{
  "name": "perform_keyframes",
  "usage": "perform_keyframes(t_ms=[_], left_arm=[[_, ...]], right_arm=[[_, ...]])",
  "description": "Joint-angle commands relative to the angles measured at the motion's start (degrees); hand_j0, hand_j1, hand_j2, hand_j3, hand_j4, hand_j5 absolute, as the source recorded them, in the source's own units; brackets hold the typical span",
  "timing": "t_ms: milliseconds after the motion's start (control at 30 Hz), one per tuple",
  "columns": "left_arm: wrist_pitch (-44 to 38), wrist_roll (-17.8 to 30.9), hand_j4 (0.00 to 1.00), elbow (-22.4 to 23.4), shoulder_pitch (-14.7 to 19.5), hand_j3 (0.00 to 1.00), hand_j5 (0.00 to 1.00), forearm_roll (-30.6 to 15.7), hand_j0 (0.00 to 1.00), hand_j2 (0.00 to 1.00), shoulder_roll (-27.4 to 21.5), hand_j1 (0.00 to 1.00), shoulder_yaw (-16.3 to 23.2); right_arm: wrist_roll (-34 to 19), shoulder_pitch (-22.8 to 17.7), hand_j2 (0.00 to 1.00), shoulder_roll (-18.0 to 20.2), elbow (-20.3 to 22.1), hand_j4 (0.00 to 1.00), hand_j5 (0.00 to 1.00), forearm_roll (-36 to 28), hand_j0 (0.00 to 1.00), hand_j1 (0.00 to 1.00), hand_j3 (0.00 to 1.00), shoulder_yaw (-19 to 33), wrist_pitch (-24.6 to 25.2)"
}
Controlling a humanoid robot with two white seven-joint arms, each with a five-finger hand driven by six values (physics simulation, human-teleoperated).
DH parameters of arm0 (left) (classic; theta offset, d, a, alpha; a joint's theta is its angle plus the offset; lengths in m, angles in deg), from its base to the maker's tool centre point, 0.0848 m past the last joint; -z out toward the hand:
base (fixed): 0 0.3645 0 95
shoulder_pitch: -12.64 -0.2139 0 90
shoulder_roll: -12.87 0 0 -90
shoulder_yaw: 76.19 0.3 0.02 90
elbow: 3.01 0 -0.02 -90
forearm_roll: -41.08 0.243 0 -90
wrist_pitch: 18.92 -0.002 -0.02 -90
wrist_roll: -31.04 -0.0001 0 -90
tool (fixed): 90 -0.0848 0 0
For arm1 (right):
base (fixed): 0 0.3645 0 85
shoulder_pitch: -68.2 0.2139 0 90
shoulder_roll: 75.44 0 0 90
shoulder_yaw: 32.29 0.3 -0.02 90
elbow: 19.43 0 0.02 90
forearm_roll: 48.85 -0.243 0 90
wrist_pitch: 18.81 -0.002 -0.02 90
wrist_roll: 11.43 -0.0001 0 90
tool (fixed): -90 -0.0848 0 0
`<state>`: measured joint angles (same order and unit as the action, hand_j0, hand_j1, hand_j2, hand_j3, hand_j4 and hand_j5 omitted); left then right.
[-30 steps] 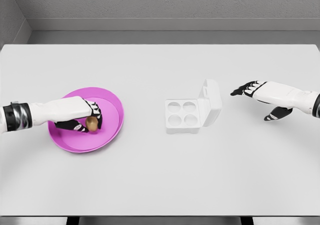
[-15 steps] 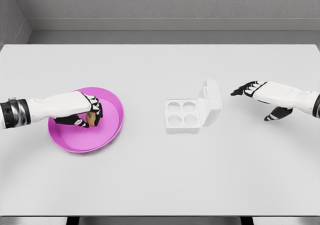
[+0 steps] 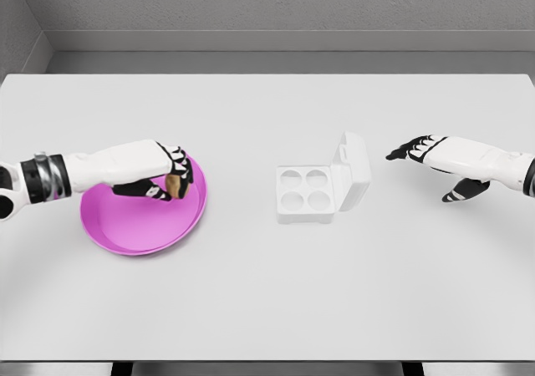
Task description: Pack egg into the box and close the box lid
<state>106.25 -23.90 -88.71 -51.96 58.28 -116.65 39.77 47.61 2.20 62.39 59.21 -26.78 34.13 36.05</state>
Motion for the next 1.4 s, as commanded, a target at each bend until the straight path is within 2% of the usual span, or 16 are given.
perform_keyframes(t_ms=[0, 600, 867, 1267, 1367], left_arm=[[-0.2, -0.1, 0.32, -0.5, 0.0, 0.32, 0.32, -0.4, 0.32, 0.32, 0.7, 0.32, -0.2], [-0.2, -0.1, 0.32, 0.1, 1.1, 0.32, 0.32, 0.5, 0.32, 0.32, 10.2, 0.32, 0.2], [-0.2, -0.1, 0.32, 2.1, 1.8, 0.32, 0.32, 0.8, 0.32, 0.32, 14.8, 0.32, 0.8], [-0.2, -0.1, 0.32, 3.3, 2.5, 0.32, 0.32, 7.8, 0.32, 0.32, 23.2, 0.32, 0.8], [-0.2, -0.1, 0.32, 4.9, 3.3, 0.32, 0.32, 8.9, 0.32, 0.32, 25.0, 0.32, 0.8]], right_arm=[[0.0, 0.0, 1.00, 0.1, 0.0, 1.00, 1.00, -0.4, 1.00, 1.00, 1.00, 0.0, 0.1], [0.0, 0.0, 1.00, 0.1, 0.0, 1.00, 1.00, -0.4, 1.00, 1.00, 1.00, 0.0, 0.1], [0.0, 0.0, 1.00, 0.1, 0.0, 1.00, 1.00, -0.4, 1.00, 1.00, 1.00, 0.1, 0.1], [0.1, 0.0, 1.00, 0.1, 0.1, 1.00, 1.00, -0.4, 1.00, 1.00, 1.00, 0.0, 0.1], [0.1, 0.0, 1.00, 0.1, 0.1, 1.00, 1.00, -0.4, 1.00, 1.00, 1.00, 0.0, 0.1]])
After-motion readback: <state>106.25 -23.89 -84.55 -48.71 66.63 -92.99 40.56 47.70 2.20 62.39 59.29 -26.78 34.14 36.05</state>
